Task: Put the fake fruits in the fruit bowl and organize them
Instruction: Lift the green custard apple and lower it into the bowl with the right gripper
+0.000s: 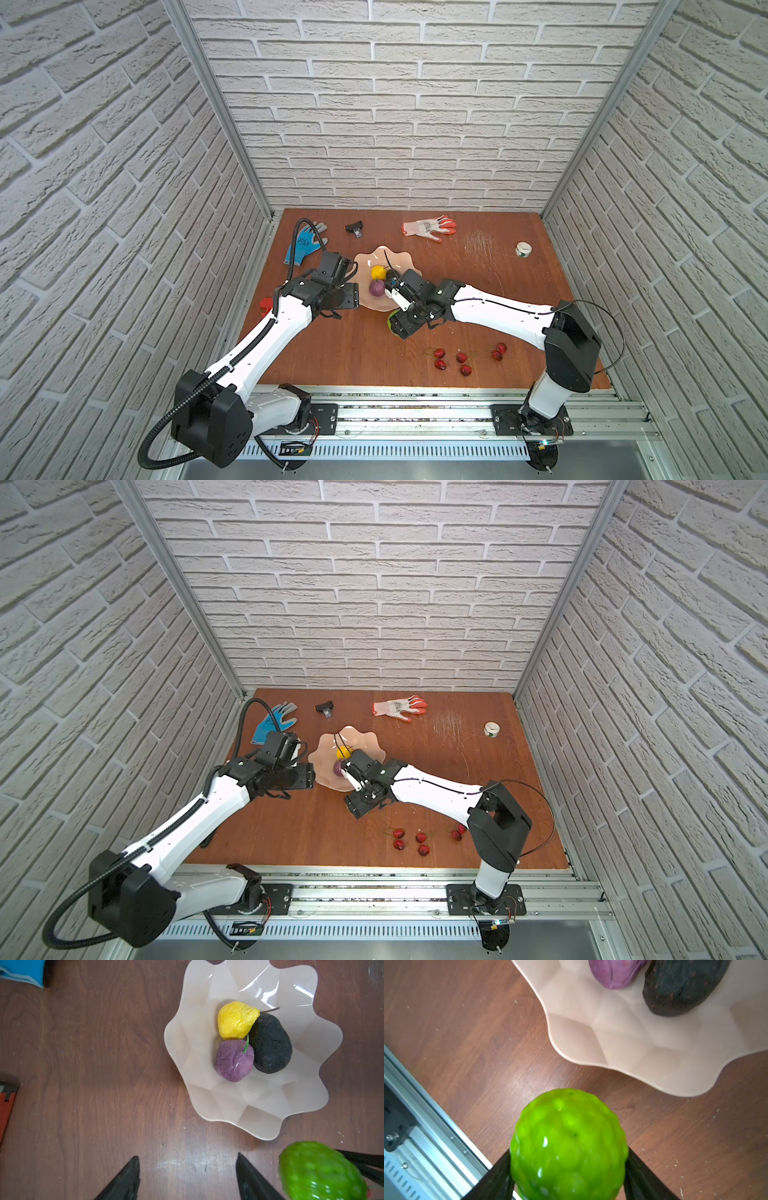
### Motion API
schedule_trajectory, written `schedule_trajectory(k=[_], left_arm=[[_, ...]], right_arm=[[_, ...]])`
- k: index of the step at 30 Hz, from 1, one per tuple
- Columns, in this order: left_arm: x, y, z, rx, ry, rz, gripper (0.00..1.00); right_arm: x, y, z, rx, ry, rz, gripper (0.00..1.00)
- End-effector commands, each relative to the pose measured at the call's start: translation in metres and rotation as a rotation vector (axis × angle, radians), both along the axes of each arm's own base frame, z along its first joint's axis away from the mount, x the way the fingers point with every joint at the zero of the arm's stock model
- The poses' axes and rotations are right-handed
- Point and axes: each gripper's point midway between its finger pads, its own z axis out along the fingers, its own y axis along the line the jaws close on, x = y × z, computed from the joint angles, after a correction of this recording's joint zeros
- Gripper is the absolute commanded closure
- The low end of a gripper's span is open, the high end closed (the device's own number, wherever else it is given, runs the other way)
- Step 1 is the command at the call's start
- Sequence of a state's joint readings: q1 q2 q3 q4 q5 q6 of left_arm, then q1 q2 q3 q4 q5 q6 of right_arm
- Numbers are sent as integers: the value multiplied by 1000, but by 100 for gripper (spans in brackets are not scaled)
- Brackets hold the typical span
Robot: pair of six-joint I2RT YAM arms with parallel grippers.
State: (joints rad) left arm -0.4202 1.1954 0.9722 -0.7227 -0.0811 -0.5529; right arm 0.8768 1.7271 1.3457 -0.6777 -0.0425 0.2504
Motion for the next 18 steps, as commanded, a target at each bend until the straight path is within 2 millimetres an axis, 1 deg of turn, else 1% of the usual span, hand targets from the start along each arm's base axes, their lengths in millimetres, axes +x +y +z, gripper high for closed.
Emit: schedule_trajectory(k=[1, 3, 6, 10, 14, 15, 16, 18], left_arm=[[-1, 3, 5, -29, -24, 25, 27], [-3, 6, 6, -32, -26, 38, 27], [-7, 10, 6, -32, -23, 51, 27], [-12, 16, 10, -22, -33, 69, 27], [-17, 24, 11, -26, -35, 98, 27], [-18, 25, 11, -26, -34, 103, 27], [-19, 26, 11, -26, -34, 108, 27], [-21, 29, 13, -28, -40, 119, 27]], right_arm=[[11, 14, 35, 69, -55, 23, 38], [22, 19, 41, 73, -79, 9, 38], [40, 31, 52, 97, -110, 17, 38], [64, 49, 58, 120, -144, 35, 38], [93, 67, 63, 162, -187, 32, 38], [100, 71, 69, 183, -206, 30, 37], [107, 75, 57, 174, -191, 27, 37], [117, 82, 51, 185, -181, 29, 37]])
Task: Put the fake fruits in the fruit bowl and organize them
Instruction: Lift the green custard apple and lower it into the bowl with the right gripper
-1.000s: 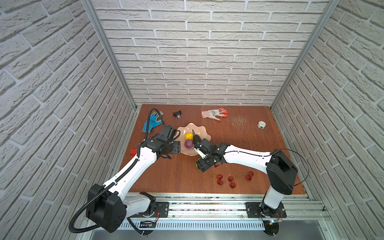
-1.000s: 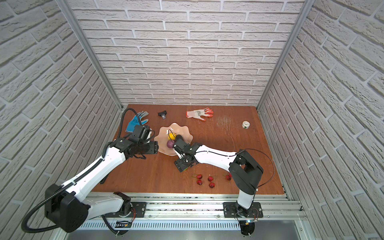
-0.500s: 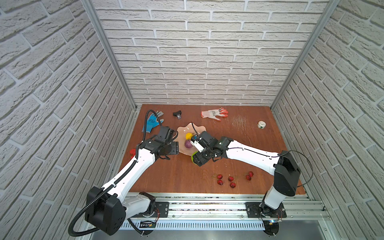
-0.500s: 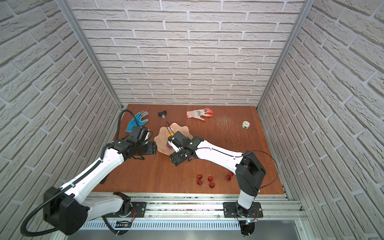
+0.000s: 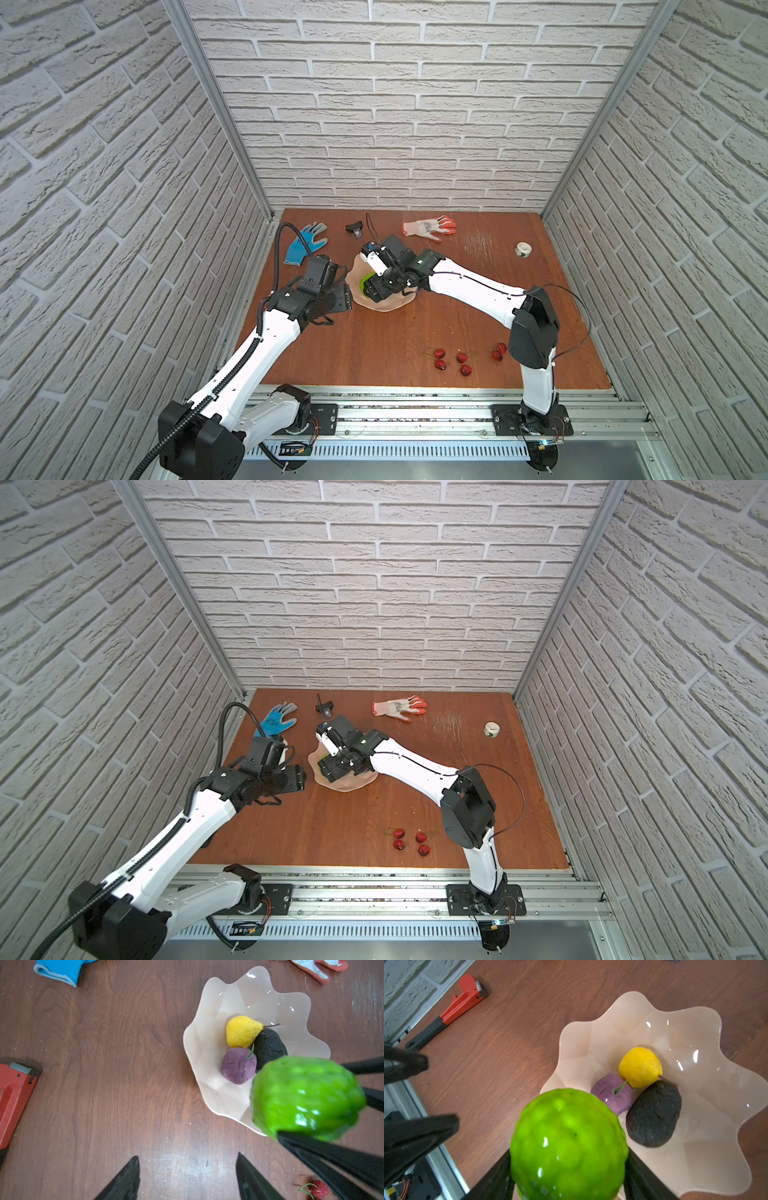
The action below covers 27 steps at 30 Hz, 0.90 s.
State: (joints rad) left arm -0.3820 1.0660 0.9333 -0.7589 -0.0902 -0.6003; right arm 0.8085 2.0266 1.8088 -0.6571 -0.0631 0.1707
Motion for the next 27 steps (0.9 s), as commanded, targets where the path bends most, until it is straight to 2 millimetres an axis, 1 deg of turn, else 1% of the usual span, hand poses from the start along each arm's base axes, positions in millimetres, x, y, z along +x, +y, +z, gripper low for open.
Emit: schedule_trajectory(k=[1, 5, 9, 15, 20, 27], left_arm=[[-7, 10, -3, 9, 8, 42, 27], [-10, 13, -6, 4, 9, 56, 27], [-12, 15, -8, 4, 16, 61, 27], [-13, 17, -9, 10, 14, 65, 27], [-14, 17, -11, 1, 14, 75, 27], [-17, 18, -12, 0, 15, 81, 27]], right_arm=[[22, 16, 8, 58, -38, 19, 37], [36, 23, 2, 59, -54, 25, 37], [49, 23, -6, 56, -54, 11, 37], [58, 29, -14, 76, -51, 24, 37], [66, 32, -23, 48, -63, 32, 36], [79, 35, -31, 31, -80, 32, 36]])
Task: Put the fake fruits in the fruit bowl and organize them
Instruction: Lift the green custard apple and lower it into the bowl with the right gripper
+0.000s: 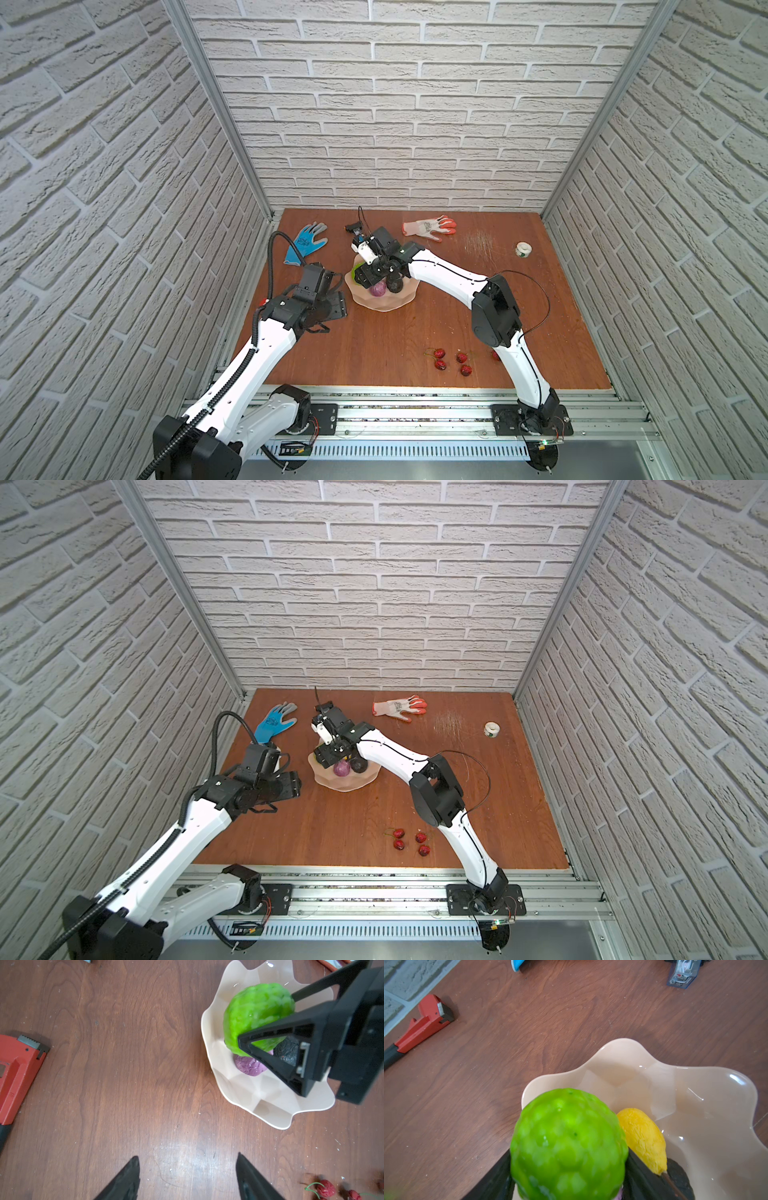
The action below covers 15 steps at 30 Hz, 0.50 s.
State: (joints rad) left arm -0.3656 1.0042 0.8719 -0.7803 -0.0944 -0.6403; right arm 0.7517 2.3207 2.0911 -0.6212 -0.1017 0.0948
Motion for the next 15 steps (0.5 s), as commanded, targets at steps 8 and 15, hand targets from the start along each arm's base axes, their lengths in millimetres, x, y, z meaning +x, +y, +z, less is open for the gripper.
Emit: schedule_trajectory(k=[8, 15], left_arm=[[-2, 7, -2, 12, -4, 31, 27], [-1, 7, -6, 18, 5, 28, 27]], right_arm=[[21, 6, -3, -12, -46, 11, 36], [24, -1, -11, -63, -58, 1, 35]])
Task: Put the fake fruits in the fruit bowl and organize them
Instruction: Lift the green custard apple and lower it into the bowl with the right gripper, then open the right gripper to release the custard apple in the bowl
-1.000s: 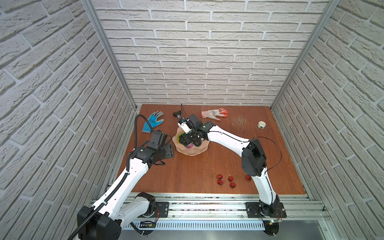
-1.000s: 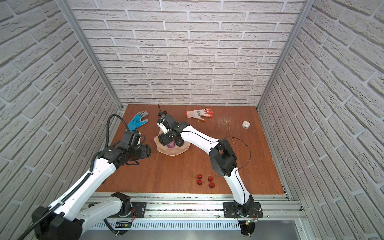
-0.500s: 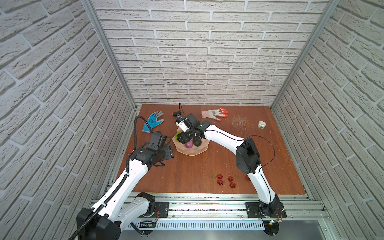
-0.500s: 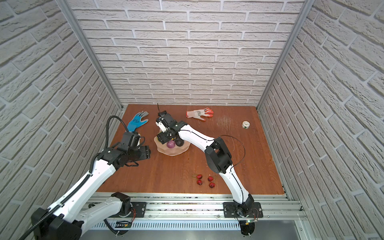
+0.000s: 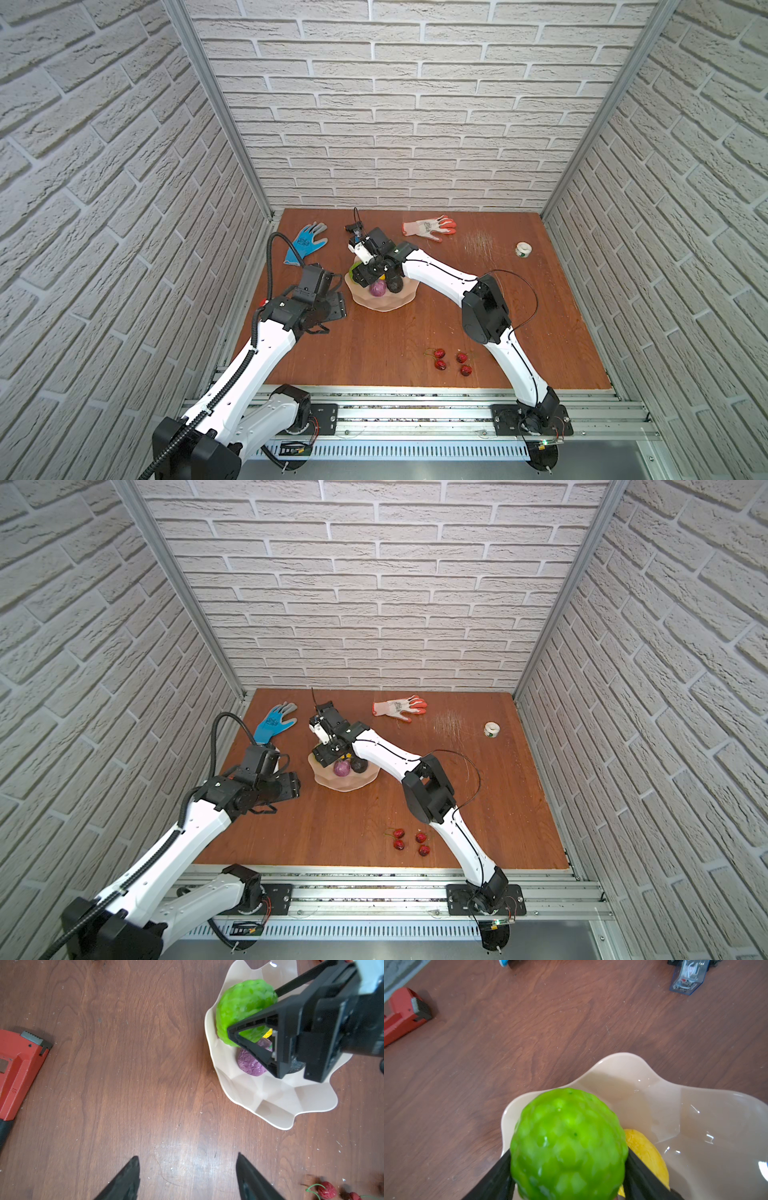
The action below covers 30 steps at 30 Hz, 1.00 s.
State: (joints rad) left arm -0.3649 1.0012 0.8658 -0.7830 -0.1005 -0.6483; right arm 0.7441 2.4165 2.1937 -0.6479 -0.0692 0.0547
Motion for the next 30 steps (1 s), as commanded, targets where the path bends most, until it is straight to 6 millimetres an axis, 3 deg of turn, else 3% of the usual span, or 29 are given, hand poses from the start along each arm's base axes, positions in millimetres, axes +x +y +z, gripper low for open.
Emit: schedule_trajectory(k=[1, 9, 16, 30], left_arm=[[1, 4, -4, 13, 1, 16, 27], [4, 2, -6, 4, 1, 14, 27], [6, 1, -5, 1, -4, 16, 27], [12, -5, -2, -13, -19, -6, 26]], right_arm=[[7, -4, 8, -21, -38, -6, 35], [8, -11, -2, -57, -30, -13, 35], [8, -13, -6, -81, -24, -16, 30], [7, -18, 46, -34, -91, -26, 13]])
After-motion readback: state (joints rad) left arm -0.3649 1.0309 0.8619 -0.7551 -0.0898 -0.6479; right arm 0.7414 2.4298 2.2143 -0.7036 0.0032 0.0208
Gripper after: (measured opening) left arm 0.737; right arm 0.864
